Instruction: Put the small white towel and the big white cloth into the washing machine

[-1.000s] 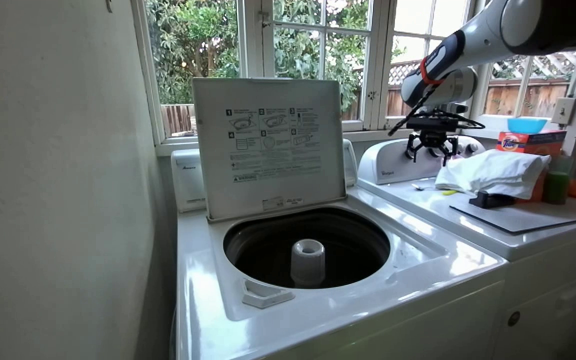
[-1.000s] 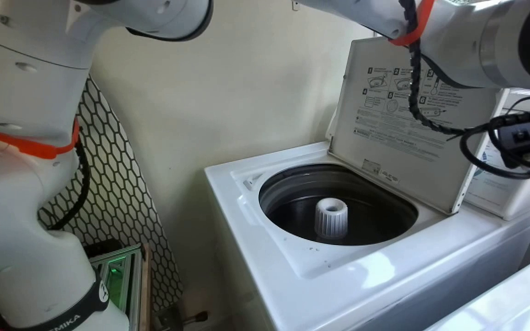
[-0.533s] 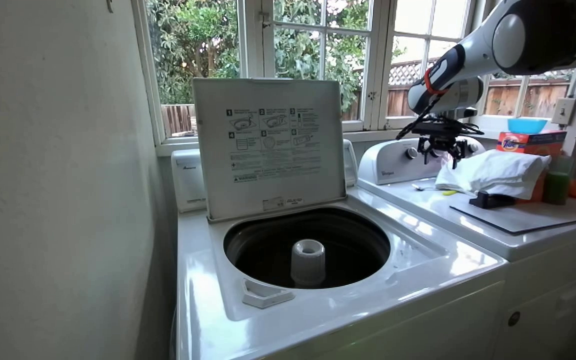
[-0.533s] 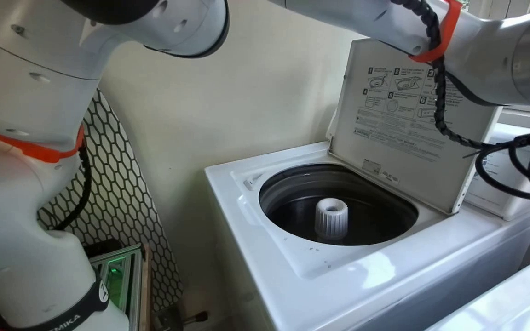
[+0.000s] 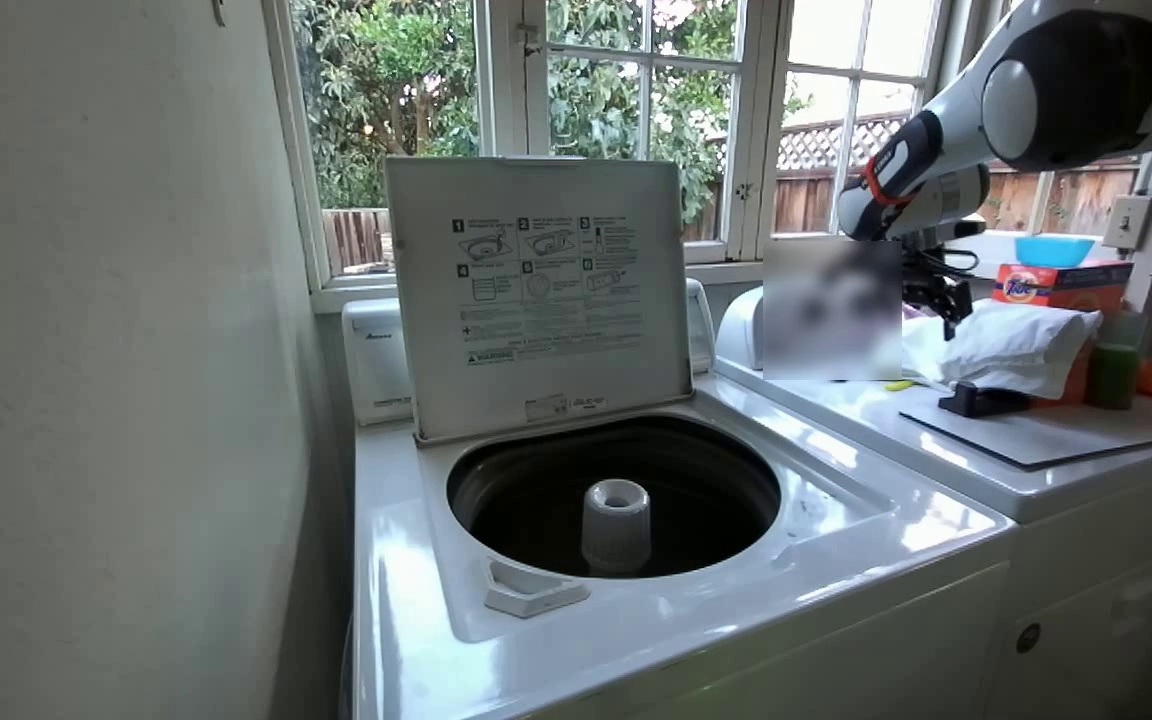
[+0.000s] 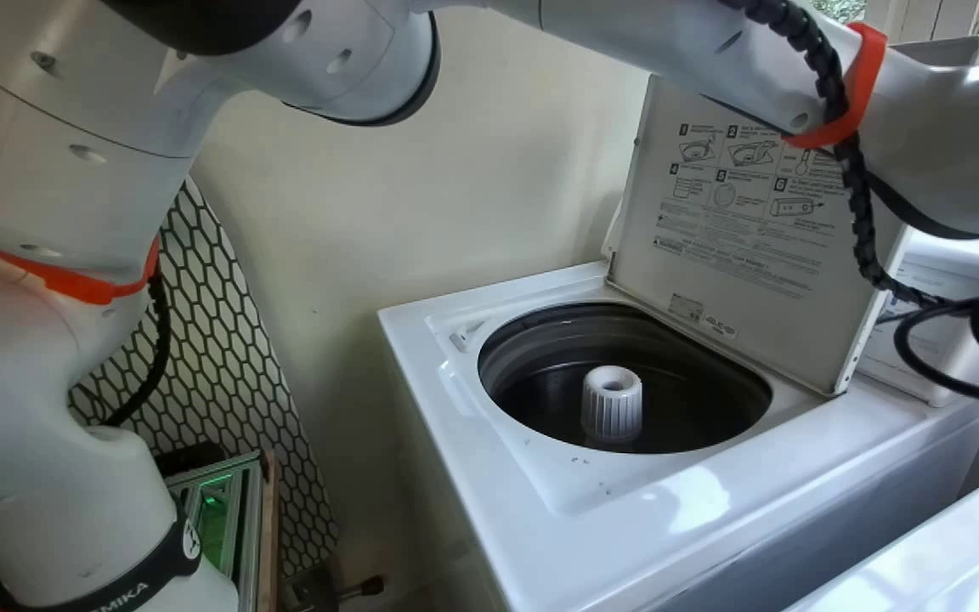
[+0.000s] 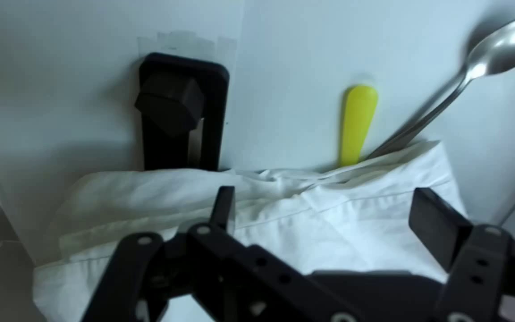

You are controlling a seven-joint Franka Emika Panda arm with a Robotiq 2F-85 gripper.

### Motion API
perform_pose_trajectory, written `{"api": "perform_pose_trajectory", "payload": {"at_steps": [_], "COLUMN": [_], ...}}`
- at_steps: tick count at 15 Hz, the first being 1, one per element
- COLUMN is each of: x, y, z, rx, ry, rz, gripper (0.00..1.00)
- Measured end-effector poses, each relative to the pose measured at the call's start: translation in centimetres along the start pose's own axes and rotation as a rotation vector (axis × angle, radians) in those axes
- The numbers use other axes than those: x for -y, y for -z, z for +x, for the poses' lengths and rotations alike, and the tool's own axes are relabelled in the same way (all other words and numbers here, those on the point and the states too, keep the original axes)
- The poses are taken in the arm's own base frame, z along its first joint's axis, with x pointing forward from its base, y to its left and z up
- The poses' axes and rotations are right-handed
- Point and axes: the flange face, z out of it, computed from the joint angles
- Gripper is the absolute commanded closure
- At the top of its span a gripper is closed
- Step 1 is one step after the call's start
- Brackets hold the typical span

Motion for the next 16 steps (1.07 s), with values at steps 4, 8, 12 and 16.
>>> {"api": "perform_pose_trajectory", "payload": {"at_steps": [4,8,12,16], "x": [-2.0,-2.6,-1.9,-0.9], "y": [-3.0,-4.8,-6.1,-7.0], "z": [2.5,4.1,4.4,3.9], "rx": [-0.069,-0.178,-0.234,-0.250], "ry": [-0.181,-0.301,-0.333,-0.319], "rz": [-0.085,-0.143,-0.161,-0.164], "gripper": [0.00,0.25,0.51,0.81]}}
